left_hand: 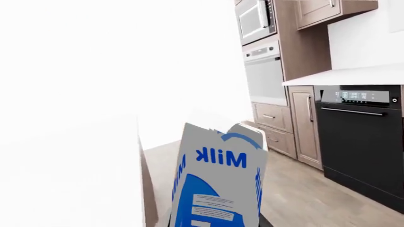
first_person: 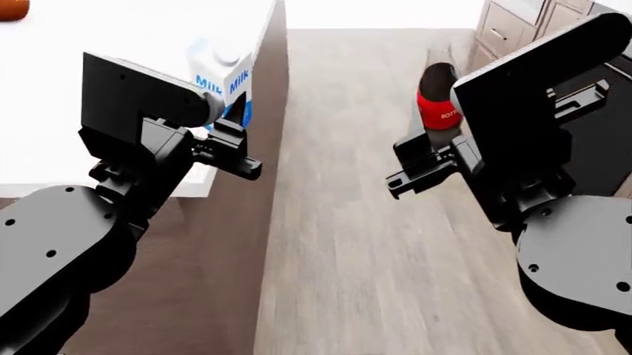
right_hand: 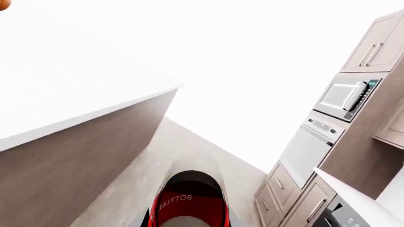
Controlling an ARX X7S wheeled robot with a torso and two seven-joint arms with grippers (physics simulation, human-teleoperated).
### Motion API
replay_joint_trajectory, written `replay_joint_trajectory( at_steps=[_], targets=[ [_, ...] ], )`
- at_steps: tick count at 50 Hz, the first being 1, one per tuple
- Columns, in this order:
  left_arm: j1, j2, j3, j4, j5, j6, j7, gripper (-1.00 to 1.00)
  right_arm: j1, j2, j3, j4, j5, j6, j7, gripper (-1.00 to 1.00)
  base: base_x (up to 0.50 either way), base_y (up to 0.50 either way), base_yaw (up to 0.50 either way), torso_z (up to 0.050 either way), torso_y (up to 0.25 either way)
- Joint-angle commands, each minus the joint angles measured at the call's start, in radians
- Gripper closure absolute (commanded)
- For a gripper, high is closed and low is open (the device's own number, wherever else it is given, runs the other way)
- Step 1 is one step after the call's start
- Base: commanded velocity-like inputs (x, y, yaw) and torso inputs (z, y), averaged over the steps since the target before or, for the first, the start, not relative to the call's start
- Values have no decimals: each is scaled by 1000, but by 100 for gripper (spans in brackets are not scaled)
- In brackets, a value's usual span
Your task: Move the drinks to the dining counter.
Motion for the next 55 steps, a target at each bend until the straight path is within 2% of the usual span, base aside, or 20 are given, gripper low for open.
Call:
replay_joint_trajectory(
  at_steps=[1,17,55],
  targets=[
    [-4,-4,-12,5,2,7,-13,100,10,1,5,-1,-24,6,1,100,0,-137,500,0,0],
    [-7,-9,-12,6,-7,6,-18,100,12,-3,5,20,-23,-2,9,100,8,-138,500,1,1],
    [11,-23,-17,10,-21,21,-28,100,10,5,7,9,-13,-28,5,100,-492,-99,0,1,1]
  ],
)
